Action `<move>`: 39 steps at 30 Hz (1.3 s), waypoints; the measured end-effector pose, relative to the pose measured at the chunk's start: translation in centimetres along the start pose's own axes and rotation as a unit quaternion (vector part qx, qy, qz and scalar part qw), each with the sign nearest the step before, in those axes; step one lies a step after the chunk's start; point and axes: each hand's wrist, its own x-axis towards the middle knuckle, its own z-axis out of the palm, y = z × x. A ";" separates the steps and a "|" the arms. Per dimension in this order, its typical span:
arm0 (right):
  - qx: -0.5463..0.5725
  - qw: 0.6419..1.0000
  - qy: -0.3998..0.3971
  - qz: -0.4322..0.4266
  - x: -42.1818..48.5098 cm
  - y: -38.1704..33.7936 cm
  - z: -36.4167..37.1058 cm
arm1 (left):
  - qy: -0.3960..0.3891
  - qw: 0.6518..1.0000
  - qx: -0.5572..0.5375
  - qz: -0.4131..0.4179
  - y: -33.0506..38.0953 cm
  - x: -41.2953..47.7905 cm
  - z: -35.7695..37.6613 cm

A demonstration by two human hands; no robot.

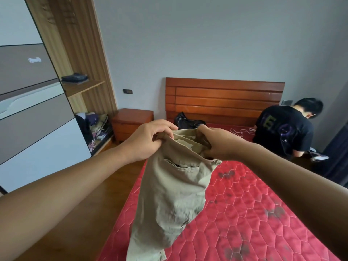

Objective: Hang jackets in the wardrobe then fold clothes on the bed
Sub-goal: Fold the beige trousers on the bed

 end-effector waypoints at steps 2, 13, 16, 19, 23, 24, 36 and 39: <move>-0.014 1.000 0.005 -0.004 0.3 -0.1 0.2 | 0.004 1.000 0.008 0.011 -0.3 -0.1 -0.5; -0.153 0.982 -0.109 0.015 1.8 -1.0 1.4 | -0.106 0.988 0.106 0.042 -1.4 -0.6 -2.3; -0.081 0.992 -0.094 0.017 1.7 -1.0 1.2 | -0.171 0.969 0.175 0.023 -2.0 -0.4 -3.7; -0.008 0.998 -0.054 0.013 1.6 -1.3 1.0 | -0.205 0.952 0.226 0.006 -2.3 -0.6 -4.5; 0.086 0.996 0.007 0.011 1.4 -1.4 0.8 | -0.224 0.943 0.246 -0.004 -2.9 -1.5 -4.8; 0.092 0.996 0.013 0.007 1.3 -1.4 0.7 | -0.218 0.946 0.241 -0.009 -3.1 -1.6 -4.9; 0.150 0.984 0.096 -0.001 0.3 -1.2 -6.2 | -0.036 0.989 0.123 -0.079 1.0 2.4 -8.5; 0.196 0.977 0.081 0.017 -0.4 -1.5 -8.7 | -0.006 0.993 0.097 -0.062 2.4 3.7 -9.6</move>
